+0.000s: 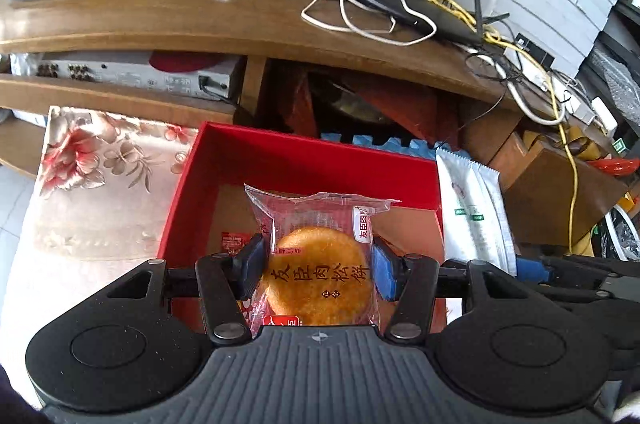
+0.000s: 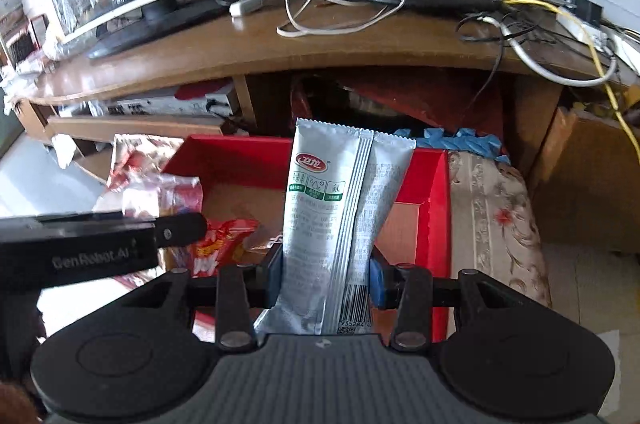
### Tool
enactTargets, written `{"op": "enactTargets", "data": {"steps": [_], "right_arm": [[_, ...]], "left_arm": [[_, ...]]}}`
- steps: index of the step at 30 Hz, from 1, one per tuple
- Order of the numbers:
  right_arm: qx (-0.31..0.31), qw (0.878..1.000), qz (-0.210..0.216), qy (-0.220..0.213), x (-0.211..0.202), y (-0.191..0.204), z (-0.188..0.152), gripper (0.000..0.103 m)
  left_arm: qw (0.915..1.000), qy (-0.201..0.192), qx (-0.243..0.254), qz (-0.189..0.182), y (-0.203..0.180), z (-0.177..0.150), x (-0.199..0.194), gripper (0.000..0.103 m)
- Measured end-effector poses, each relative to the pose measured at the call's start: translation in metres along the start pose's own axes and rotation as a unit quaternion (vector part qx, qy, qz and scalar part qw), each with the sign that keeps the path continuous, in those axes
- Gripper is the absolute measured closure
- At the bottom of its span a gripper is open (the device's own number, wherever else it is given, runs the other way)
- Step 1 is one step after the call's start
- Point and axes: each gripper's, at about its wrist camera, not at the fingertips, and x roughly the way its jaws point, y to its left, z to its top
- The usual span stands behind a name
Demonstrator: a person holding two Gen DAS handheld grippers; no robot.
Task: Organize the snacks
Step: 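Lower both packs into the red box and open both grippers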
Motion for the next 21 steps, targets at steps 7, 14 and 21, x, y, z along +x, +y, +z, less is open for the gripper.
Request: {"op": "enactTargets", "data": {"steps": [7, 14, 21], "right_arm": [[-0.012, 1.000, -0.008, 0.021, 0.023, 0.003, -0.001, 0.063], [-0.020, 0.999, -0.012, 0.029, 0.034, 0.007, -0.003, 0.064], [-0.016, 0.999, -0.016, 0.036, 0.038, 0.005, -0.005, 0.063]], "left_arm": [[0.9998, 0.016, 0.010, 0.009, -0.004, -0.002, 0.014, 0.041], [0.9994, 0.024, 0.016, 0.018, -0.005, -0.004, 0.019, 0.045], [0.9990, 0.026, 0.026, 0.024, -0.009, -0.005, 0.020, 0.043]]}}
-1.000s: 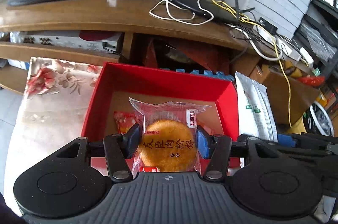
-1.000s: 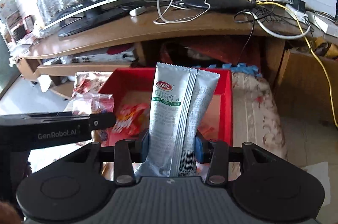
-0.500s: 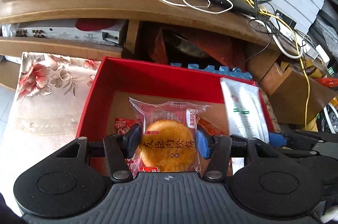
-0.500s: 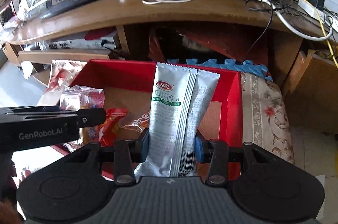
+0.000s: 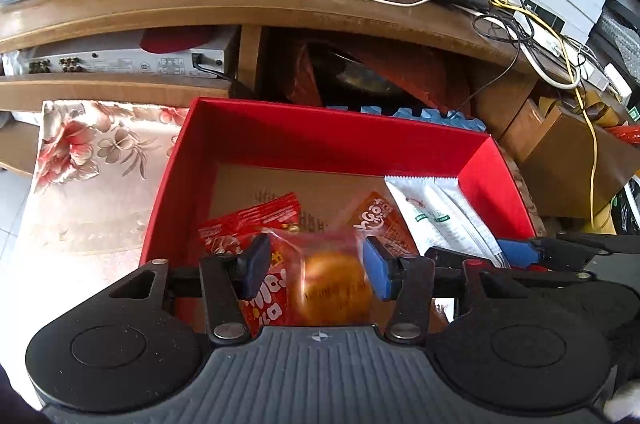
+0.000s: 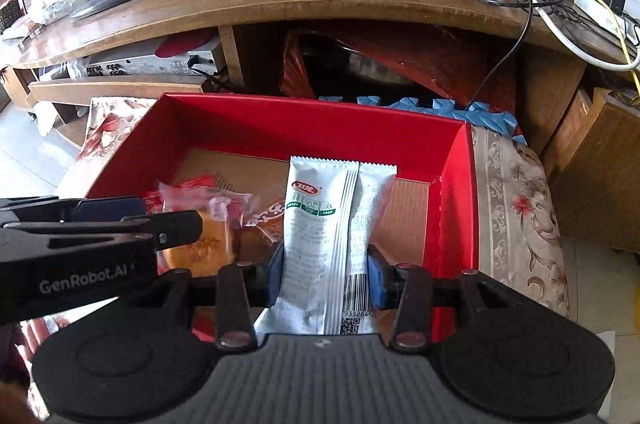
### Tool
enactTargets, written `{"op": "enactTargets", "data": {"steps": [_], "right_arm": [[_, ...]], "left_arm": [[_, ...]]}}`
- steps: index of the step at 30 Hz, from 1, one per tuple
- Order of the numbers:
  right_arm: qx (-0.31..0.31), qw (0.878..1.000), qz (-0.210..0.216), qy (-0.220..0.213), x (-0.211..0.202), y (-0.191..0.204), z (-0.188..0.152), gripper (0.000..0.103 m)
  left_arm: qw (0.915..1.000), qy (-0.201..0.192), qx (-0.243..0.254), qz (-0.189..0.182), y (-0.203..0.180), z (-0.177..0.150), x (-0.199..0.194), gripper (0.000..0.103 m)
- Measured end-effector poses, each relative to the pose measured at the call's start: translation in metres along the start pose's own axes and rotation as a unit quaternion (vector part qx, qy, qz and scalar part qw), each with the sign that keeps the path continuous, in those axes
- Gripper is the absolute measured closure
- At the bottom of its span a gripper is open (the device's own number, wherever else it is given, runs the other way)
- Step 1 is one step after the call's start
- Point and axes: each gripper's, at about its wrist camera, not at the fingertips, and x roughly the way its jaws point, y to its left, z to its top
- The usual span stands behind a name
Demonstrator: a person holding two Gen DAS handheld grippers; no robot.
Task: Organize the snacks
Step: 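Lower both packs into the red box and open both grippers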
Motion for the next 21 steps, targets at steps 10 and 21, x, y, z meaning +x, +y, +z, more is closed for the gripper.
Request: {"op": "enactTargets", "data": {"steps": [10, 21], "right_arm": [[0.003, 1.000, -0.016, 0.004, 0.001, -0.002, -0.001, 0.060], [0.003, 1.000, -0.023, -0.015, -0.011, -0.003, 0.001, 0.059]], "left_arm": [[1.0000, -0.004, 0.006, 0.005, -0.002, 0.000, -0.004, 0.031], [0.9997, -0.018, 0.010, 0.012, -0.005, 0.000, -0.015, 0.025]]}}
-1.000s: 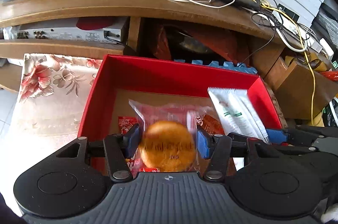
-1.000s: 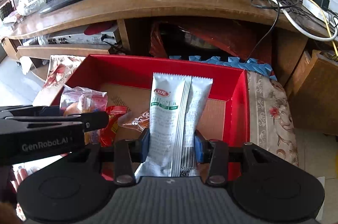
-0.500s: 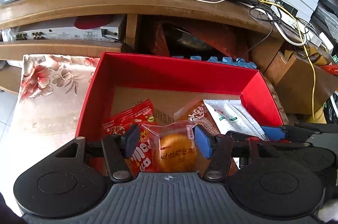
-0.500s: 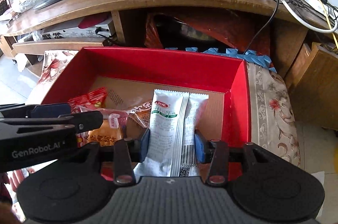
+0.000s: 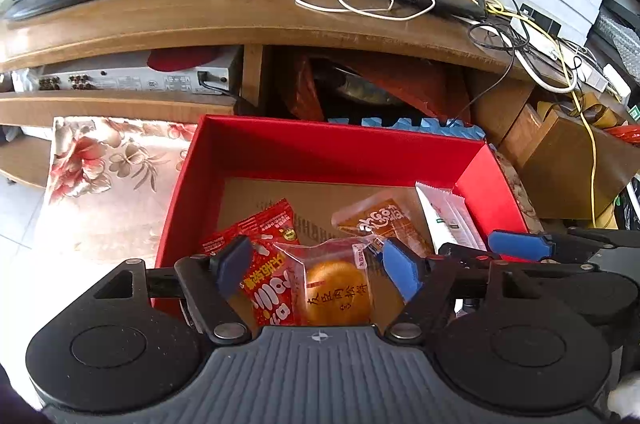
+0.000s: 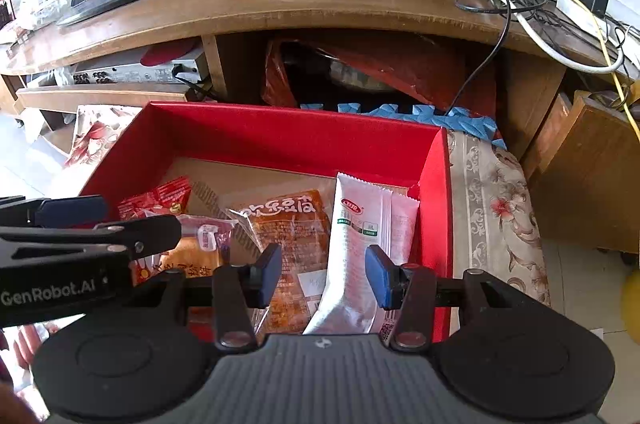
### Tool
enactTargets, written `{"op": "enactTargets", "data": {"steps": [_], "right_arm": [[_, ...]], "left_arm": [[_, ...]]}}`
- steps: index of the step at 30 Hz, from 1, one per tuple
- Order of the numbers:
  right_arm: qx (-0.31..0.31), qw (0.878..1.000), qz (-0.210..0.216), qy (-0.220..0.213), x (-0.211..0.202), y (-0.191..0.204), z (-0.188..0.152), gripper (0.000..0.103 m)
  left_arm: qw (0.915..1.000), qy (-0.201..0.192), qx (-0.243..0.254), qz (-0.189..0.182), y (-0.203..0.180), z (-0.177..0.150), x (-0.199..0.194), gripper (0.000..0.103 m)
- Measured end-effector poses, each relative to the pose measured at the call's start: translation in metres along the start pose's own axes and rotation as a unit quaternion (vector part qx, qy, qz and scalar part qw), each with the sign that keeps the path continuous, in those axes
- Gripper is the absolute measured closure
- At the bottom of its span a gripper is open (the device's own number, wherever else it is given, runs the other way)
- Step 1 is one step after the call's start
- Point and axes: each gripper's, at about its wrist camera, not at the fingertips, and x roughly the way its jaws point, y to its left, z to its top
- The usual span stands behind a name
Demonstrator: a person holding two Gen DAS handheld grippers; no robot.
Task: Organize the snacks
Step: 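Lower both packs into the red box and open both grippers, then move both tools back to the snacks on the table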
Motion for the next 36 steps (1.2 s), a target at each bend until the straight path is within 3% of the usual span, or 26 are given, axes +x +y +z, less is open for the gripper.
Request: {"op": "enactTargets", "data": {"steps": [23, 36], "right_arm": [[-0.020, 0.999, 0.014, -0.023, -0.050, 0.023, -0.024, 0.059], [-0.063, 0.997, 0.038, 0.013, -0.063, 0.055, -0.068, 0.059]], "left_arm": [[0.9963, -0.045, 0.063, 0.038, -0.001, -0.031, -0.059, 0.019], [0.9953, 0.005, 0.086, 0.045, 0.019, -0.084, -0.078, 0.012]]}}
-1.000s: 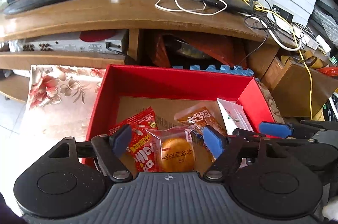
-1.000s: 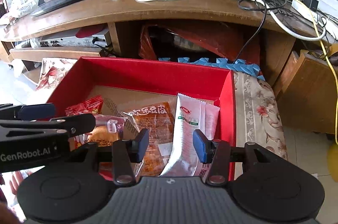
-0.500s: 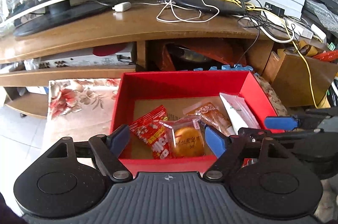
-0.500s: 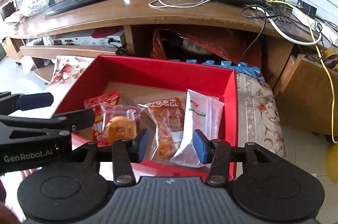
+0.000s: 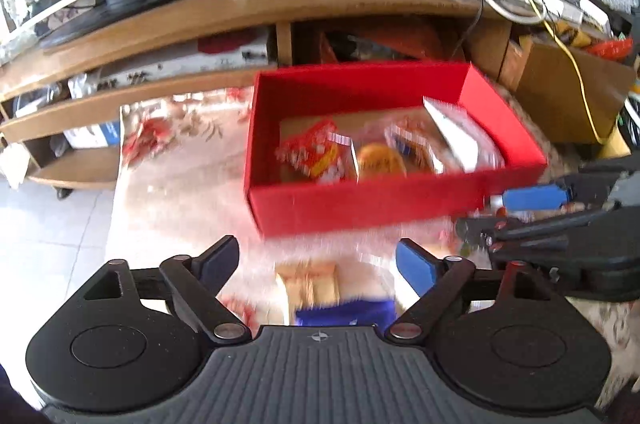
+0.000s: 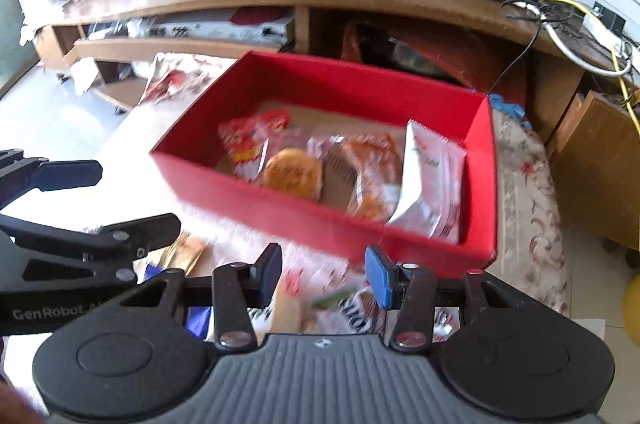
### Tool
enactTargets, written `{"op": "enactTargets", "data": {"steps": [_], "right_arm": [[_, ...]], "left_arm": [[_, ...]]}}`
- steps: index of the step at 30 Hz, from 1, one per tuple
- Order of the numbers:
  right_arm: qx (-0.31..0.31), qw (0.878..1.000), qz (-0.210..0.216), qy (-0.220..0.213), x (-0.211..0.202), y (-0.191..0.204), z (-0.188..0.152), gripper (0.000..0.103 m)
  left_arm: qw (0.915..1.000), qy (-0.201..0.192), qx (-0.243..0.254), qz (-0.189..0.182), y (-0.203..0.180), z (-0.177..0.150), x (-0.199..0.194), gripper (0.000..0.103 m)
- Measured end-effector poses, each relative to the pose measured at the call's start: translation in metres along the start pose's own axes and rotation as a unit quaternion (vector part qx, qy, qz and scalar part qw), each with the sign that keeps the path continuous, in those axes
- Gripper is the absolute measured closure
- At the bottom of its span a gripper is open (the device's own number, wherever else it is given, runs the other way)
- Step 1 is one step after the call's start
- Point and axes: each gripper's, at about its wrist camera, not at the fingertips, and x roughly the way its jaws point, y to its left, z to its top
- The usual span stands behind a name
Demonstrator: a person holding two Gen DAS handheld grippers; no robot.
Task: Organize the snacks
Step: 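Move both tools back to the snacks on the table, then grasp the sausage pack with the left gripper while the right grasps the blue wafer biscuit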
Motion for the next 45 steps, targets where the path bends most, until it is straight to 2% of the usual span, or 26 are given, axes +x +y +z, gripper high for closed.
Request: {"op": "enactTargets", "data": {"steps": [5, 12, 19, 24, 30, 34, 37, 40, 45], "right_arm": [[-0.019, 1.000, 0.015, 0.019, 0.003, 0.013, -0.013, 0.055], [-0.017, 0.999, 0.018, 0.035, 0.011, 0.013, -0.014, 0.051], [-0.020, 0.998, 0.024, 0.052, 0.018, 0.012, -0.015, 0.049], [-0.018, 0.998, 0.033, 0.049, 0.015, 0.012, -0.014, 0.048], [-0.021, 0.998, 0.037, 0.053, 0.017, 0.016, -0.015, 0.048], [-0.027, 0.997, 0.040, 0.057, 0.019, 0.018, -0.017, 0.048], [-0.027, 0.997, 0.041, 0.058, 0.019, 0.017, -0.017, 0.048], [-0.032, 0.997, 0.045, 0.059, 0.019, 0.021, -0.018, 0.048], [-0.045, 0.995, 0.052, 0.066, 0.020, 0.030, -0.023, 0.048]], "left_arm": [[0.9997, 0.022, -0.003, -0.013, 0.011, -0.018, 0.000, 0.012], [0.9970, 0.043, -0.063, -0.008, 0.051, -0.026, 0.006, 0.011], [0.9932, 0.058, -0.100, 0.014, 0.082, -0.032, 0.013, 0.010], [0.9890, 0.086, -0.117, 0.027, 0.100, -0.040, 0.026, 0.010], [0.9857, 0.113, -0.124, 0.017, 0.102, -0.039, 0.049, 0.010], [0.9867, 0.129, -0.095, 0.028, 0.093, -0.045, 0.056, 0.009], [0.9881, 0.128, -0.079, 0.030, 0.086, -0.050, 0.053, 0.015], [0.9892, 0.125, -0.072, 0.027, 0.081, -0.054, 0.045, 0.026], [0.9890, 0.122, -0.083, 0.013, 0.080, -0.058, 0.038, 0.028]]}}
